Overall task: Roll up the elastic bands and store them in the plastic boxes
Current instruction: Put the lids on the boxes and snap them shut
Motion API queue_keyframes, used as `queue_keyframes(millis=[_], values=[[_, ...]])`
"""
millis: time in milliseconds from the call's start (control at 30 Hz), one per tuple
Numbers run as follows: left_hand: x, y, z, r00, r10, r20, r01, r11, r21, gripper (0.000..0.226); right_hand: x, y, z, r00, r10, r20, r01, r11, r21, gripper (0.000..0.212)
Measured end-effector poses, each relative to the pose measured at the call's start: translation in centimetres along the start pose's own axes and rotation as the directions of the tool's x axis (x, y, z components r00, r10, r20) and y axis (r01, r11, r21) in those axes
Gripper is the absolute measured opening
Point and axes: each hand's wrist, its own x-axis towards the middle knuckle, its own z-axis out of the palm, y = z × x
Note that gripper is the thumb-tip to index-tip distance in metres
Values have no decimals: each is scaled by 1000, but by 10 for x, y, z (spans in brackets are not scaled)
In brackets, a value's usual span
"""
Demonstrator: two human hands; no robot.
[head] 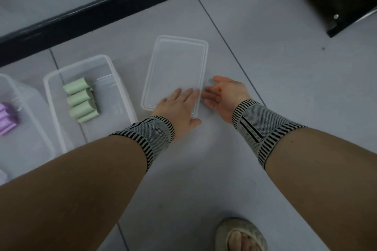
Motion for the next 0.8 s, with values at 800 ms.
queue_keyframes(millis=[800], values=[[-16, -40, -24, 995, -86, -52, 90, 992, 87, 79, 5, 14, 41, 999, 37, 38, -35, 998, -59, 28]])
